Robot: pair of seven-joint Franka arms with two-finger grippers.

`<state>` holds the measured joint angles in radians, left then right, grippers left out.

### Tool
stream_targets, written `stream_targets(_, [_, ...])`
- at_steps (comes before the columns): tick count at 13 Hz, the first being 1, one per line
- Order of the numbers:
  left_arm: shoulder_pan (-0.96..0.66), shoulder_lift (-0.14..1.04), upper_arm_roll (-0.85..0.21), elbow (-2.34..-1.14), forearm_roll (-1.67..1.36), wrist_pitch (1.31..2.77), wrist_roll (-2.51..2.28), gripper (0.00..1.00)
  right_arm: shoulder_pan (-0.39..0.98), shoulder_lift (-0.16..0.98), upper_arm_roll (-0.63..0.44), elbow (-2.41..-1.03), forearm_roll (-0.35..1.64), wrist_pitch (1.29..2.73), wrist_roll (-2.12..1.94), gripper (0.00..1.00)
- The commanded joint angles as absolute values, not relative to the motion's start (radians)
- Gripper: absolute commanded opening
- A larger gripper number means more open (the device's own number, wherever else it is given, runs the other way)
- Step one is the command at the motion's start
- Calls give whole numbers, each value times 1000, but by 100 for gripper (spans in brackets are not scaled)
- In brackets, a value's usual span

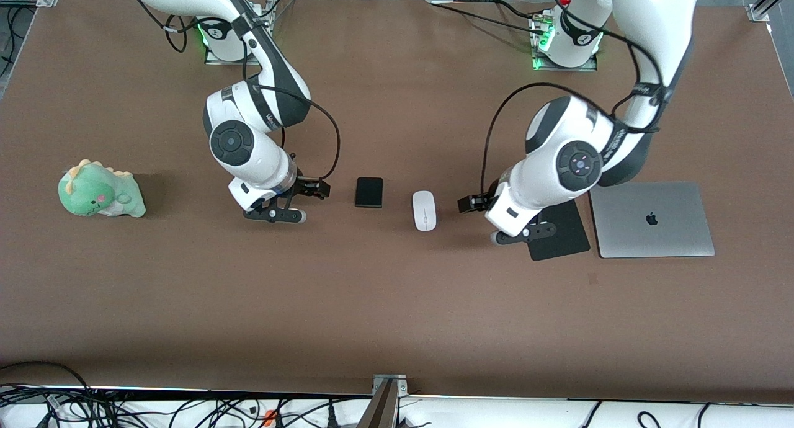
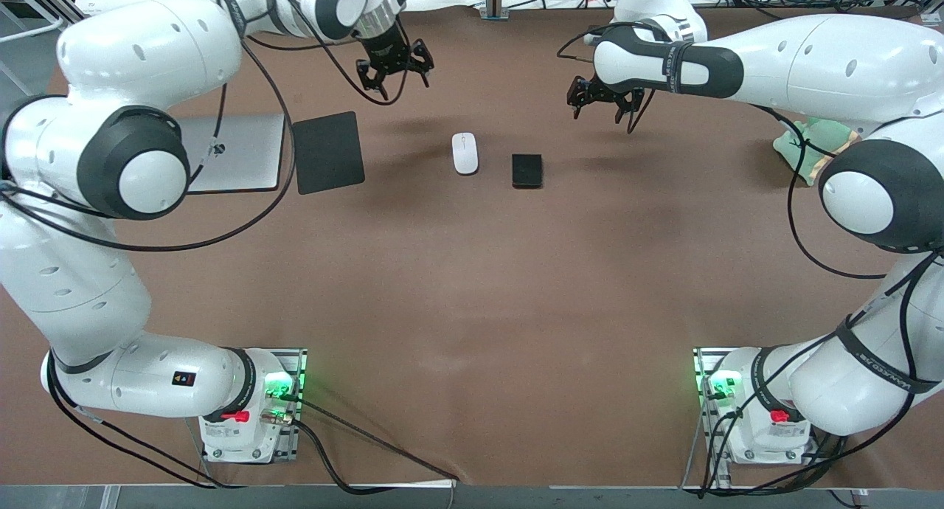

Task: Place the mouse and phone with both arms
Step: 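Lower the left gripper and grasp the white mouse while the right gripper hovers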

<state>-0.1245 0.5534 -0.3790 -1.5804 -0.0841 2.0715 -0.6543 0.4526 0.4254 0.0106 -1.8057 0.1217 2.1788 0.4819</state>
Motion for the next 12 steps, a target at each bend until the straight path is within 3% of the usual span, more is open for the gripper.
stream_targets(1, [-184,612,-376,-1563,-80,2146,-725,100,459,411,6,-1821,118,2189,494,100])
stream_targets(12, [-396,771,-305,-1565,-25,2324,-761,100,457,411,5,-1818,118,2189,492,100])
